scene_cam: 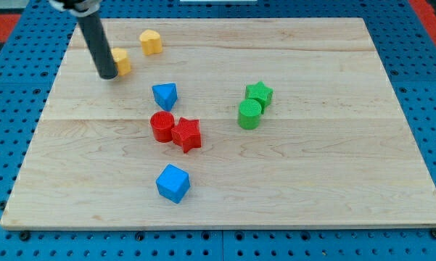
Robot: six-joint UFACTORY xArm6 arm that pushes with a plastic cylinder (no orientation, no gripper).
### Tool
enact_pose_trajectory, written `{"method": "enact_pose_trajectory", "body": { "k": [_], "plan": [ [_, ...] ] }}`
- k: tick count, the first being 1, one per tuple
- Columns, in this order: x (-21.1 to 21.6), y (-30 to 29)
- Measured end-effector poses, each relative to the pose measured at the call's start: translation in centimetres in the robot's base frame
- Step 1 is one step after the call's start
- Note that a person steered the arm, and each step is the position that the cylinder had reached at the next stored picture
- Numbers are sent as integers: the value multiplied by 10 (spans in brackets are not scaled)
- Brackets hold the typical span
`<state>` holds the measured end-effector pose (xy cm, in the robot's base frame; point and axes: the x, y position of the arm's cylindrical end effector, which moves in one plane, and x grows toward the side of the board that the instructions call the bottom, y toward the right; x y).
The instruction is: Place the blue cube at top the blue triangle
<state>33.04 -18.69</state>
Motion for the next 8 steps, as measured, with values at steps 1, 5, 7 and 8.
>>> {"method": "enact_pose_trajectory", "body": {
  "k": [1,5,7,8],
  "plan": [
    [-22,4],
    [156,-4],
    [271,123],
    [249,177]
  ]
}}
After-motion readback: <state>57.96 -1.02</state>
